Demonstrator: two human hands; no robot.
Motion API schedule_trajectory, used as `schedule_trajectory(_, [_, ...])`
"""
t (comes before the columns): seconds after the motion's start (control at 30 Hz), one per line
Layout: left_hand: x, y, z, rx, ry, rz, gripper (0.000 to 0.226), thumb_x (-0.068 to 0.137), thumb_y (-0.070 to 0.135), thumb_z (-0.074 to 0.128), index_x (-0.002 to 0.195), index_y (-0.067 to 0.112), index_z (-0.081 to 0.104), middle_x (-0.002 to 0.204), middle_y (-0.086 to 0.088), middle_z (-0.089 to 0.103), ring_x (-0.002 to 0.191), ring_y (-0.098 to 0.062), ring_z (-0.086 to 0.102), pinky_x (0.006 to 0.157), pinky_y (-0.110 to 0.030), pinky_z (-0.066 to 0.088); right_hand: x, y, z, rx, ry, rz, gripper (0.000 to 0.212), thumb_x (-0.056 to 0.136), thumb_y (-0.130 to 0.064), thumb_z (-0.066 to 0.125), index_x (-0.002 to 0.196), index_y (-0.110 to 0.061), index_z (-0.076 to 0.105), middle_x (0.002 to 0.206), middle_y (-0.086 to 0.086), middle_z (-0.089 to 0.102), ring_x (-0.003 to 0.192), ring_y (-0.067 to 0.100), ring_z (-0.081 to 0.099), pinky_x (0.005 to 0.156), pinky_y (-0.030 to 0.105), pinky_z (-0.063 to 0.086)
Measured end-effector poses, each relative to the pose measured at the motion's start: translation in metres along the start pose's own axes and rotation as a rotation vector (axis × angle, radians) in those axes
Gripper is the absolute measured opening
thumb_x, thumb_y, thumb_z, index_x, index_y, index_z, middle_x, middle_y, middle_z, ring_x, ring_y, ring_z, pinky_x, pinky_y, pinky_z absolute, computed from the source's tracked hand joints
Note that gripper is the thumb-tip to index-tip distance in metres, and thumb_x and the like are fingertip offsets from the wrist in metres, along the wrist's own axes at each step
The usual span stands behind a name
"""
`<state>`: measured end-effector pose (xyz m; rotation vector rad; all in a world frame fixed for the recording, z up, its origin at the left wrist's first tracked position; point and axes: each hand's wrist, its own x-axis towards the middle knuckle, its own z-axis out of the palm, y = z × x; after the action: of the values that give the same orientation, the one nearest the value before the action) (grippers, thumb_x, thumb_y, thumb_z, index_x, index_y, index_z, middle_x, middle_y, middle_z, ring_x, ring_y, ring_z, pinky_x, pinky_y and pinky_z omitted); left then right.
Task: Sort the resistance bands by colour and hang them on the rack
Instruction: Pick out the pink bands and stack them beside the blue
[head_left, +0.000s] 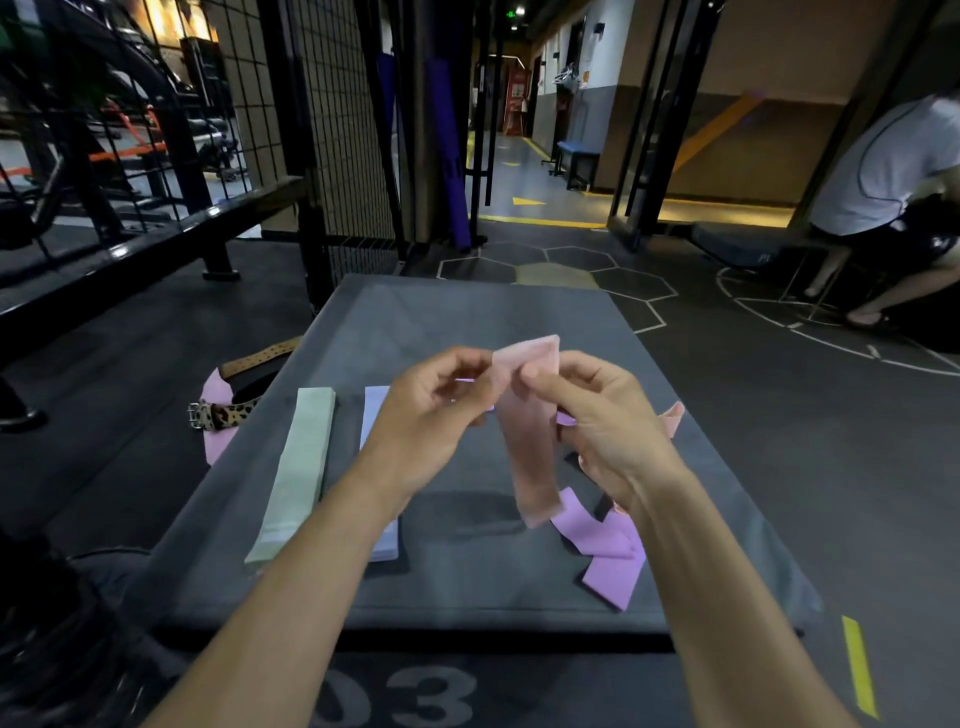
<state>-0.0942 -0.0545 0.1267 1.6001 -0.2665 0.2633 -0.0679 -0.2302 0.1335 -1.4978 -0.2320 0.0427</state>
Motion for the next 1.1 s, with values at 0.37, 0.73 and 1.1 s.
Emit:
schedule_trajectory(0.37, [0.020, 0.005, -0.011, -0.595, 0.094, -0.303, 0.021, 0.103, 0.021, 0.050, 0.110, 0.004, 0.058, 0.089, -0.015, 0.062, 0.093, -0.031, 0.060, 0.087, -0.044, 0.052, -0.005, -0.002, -0.001, -0.053, -0.044, -0.174, 0.011, 0.085, -0.011, 0.078, 0.089, -0.004, 0.072, 0.079, 0.011, 0.070, 0.072, 0.020, 0.060, 0.076, 0.041, 0.050])
schedule_trajectory(0.73, [0.007, 0.021, -0.007, -0.510, -0.184, -0.191, 0.022, 0.089, 0.022, 0.049, 0.076, 0.006, 0.055, 0.087, -0.014, 0.038, 0.084, -0.029, 0.039, 0.084, -0.037, 0.038, -0.006, 0.001, 0.008, -0.072, -0.321, -0.072, 0.034, 0.091, -0.025, 0.065, 0.114, -0.001, 0.058, 0.114, 0.011, 0.068, 0.110, 0.024, 0.066, 0.098, 0.048, 0.053])
schedule_trajectory(1.1, [0.010, 0.011, -0.006, -0.453, -0.166, -0.182, 0.021, 0.090, 0.022, 0.048, 0.084, 0.007, 0.061, 0.106, -0.003, 0.059, 0.097, -0.027, 0.052, 0.088, -0.043, 0.042, -0.010, 0.004, 0.021, -0.051, -0.311, -0.139, 0.014, 0.094, -0.014, 0.066, 0.095, 0.000, 0.066, 0.093, 0.017, 0.067, 0.092, 0.024, 0.062, 0.096, 0.042, 0.053])
